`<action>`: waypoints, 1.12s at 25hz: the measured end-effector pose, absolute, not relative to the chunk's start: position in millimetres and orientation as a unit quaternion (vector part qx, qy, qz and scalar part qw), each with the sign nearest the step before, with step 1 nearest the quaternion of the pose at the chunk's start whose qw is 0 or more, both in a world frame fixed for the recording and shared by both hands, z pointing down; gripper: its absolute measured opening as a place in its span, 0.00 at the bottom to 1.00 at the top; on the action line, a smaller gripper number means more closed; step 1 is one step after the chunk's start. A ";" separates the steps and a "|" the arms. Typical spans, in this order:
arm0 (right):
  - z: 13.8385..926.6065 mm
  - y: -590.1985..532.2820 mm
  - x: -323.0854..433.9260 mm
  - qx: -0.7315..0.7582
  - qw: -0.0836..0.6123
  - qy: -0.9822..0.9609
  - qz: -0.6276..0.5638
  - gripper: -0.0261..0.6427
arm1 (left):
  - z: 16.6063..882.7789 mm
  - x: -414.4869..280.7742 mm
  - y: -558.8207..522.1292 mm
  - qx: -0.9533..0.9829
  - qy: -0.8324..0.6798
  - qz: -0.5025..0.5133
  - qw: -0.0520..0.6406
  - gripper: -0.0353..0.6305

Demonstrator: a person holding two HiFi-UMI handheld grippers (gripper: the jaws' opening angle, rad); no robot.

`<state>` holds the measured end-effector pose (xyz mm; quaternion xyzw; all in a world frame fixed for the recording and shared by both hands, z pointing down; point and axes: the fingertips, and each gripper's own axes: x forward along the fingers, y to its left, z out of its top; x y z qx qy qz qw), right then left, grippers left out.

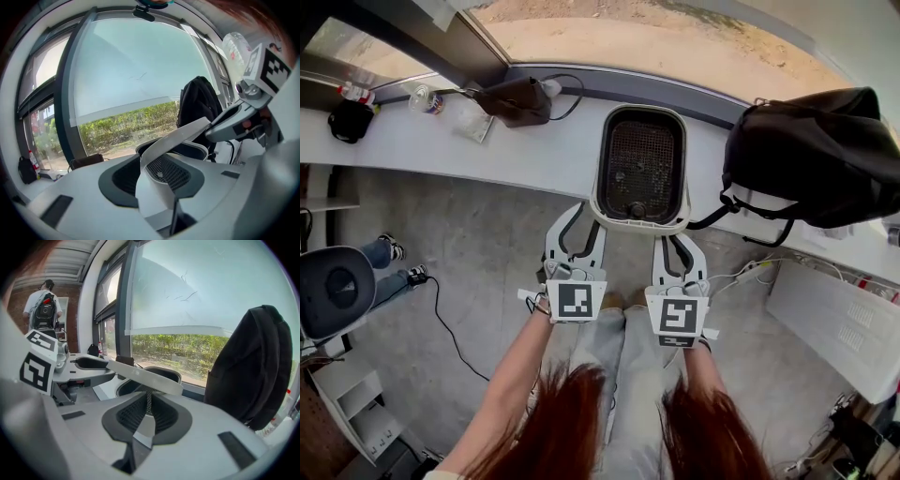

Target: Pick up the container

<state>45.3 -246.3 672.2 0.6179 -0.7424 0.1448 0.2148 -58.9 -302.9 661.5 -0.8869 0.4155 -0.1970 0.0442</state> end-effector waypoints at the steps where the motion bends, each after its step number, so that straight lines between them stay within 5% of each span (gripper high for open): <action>1: 670.7 -247.3 45.6 0.620 0.216 -0.741 0.144 0.08 | 660.3 -56.6 -303.7 -0.889 0.408 -0.201 0.052 0.25; 15: 651.8 -236.0 64.2 0.649 0.224 -0.712 0.145 0.08 | 647.0 -47.4 -317.8 -0.892 0.390 -0.219 0.059 0.25; 18: 646.9 -237.9 67.8 0.645 0.229 -0.716 0.138 0.17 | 646.5 -47.1 -320.3 -0.891 0.398 -0.214 0.048 0.25; 28: 640.4 -263.2 91.6 0.640 0.255 -0.717 0.111 0.22 | 634.7 -42.0 -334.1 -0.881 0.421 -0.212 0.041 0.23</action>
